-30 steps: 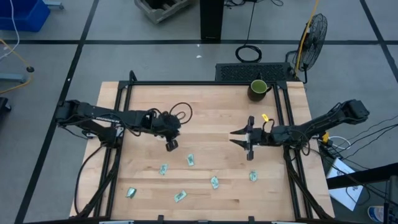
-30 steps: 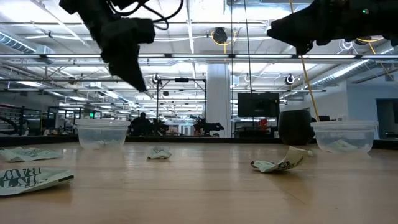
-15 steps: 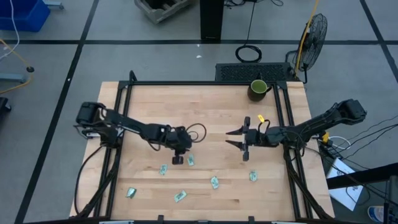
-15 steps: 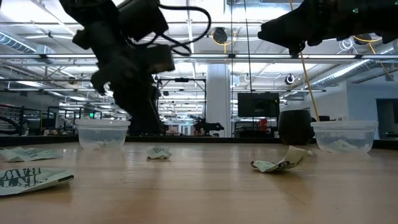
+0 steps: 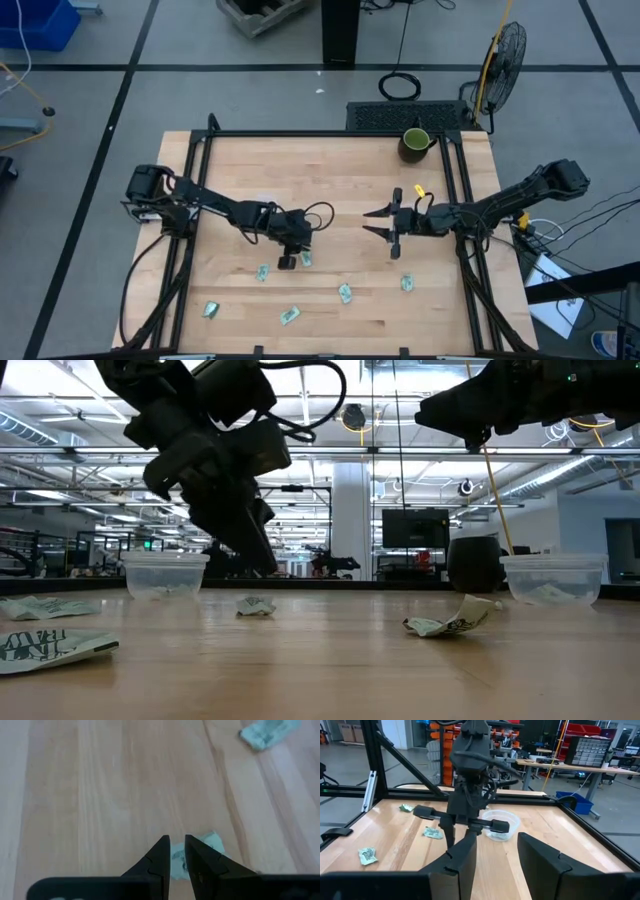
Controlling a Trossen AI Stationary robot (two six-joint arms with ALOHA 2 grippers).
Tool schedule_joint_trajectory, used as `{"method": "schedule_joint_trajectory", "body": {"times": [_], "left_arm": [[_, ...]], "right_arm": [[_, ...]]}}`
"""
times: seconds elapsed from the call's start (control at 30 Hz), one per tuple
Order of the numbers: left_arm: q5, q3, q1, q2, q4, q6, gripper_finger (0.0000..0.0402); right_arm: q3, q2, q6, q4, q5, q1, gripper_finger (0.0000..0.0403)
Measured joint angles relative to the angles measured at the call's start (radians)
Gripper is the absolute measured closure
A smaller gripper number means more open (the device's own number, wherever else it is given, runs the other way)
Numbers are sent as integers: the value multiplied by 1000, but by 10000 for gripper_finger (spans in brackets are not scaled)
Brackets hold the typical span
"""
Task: Pick and place items into bin
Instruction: Put the stevia packet into the left transparent bin
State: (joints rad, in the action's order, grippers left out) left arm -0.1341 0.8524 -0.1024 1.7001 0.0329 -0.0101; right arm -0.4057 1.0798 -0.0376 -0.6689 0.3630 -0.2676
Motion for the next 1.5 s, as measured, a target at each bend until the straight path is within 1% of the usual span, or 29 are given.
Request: {"method": "schedule_joint_trajectory", "body": {"times": [0.17, 0.27, 0.43, 0.6, 0.7, 0.87, 0.97, 1.1, 1.27, 1.37, 1.5], "left_arm": [[0, 0, 3, 3, -5, -9, 339], [1, 0, 3, 34, -12, 15, 339], [3, -1, 3, 91, -32, 5, 339], [24, 2, 3, 106, -51, -3, 337], [31, 2, 3, 106, -39, -3, 322], [38, 1, 3, 106, -55, 17, 268], [62, 0, 3, 95, -65, 54, 244], [85, 6, 6, 29, -66, 57, 239], [92, 6, 8, -32, 34, -1, 238], [70, 5, 3, -26, 54, -43, 238], [56, 1, -9, 40, 24, -36, 238]], "right_arm": [[0, 0, 0, 0, 0, 0, 269], [0, 0, 0, 0, 0, 0, 270], [0, 0, 0, -1, 0, 0, 270], [0, 0, -1, 7, -1, 0, 270], [0, 0, -6, 7, -1, 0, 272], [0, 0, -8, 9, -2, 0, 272], [0, 0, -8, 8, -2, 0, 272], [0, 0, -8, 8, -2, 0, 273], [0, 0, -5, 15, -2, 0, 273], [0, 0, -5, 16, -2, 0, 273], [0, 0, -8, 17, -2, 0, 273]]}}
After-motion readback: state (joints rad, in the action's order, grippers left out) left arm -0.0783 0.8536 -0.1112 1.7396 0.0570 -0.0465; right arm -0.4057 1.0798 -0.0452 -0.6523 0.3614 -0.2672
